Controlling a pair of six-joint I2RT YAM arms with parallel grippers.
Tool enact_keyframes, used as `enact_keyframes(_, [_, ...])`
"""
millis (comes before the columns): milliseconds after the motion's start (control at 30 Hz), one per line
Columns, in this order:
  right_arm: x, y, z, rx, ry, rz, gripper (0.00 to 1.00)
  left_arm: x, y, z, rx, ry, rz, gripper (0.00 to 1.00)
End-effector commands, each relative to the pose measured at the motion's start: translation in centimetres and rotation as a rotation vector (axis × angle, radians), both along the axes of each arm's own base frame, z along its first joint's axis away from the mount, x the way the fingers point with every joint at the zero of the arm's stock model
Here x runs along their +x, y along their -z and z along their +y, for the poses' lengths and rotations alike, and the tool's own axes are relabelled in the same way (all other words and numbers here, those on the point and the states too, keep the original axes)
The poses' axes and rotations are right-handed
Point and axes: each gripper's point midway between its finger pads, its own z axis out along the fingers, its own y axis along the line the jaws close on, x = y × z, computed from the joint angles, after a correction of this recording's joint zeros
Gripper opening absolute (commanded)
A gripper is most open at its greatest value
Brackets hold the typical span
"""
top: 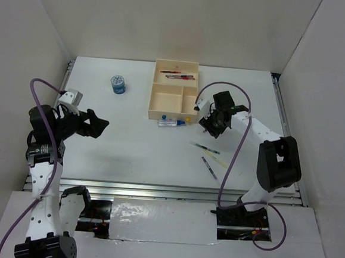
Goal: Sort the stationery into containers
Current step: Pick up the pen from the center of the board.
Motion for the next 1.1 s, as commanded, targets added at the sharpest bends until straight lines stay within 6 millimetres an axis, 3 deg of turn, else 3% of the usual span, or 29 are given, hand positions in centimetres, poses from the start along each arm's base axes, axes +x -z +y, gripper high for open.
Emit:
enact_keyframes(0, [4.2, -1.7, -2.2, -0.076, -0.070, -0.083, 0.55, 0.2, -0.1, -0.2, 0.030, 0.027, -0.036, 0.99])
enact_keyframes(167, [6.6, -2.3, -5.0, -0.174, -0.310, -0.186, 0.62, 0.5, 0.1, -0.5, 0.022, 0.045, -0.043, 0.99])
enact_keyframes(433, [8.5, -3.1, -4.5, -0.122, -0.559, -0.170, 0.64, 0.8, 1.1, -0.6, 0.018, 0.050, -0.029, 0.98])
enact_keyframes(633, [9.2, -0.8, -3.4, -0.158, -0.675, -0.121, 0.58, 1.2, 1.6, -0.4, 0.021, 0.046, -0.017, 0.98])
enact_keyframes(1067, [8.6, 2.8, -1.7, -0.171, -0.761, -0.008, 0.60, 2.3, 2.2, -0.4, -0.014, 0.057, 0.022, 0.98])
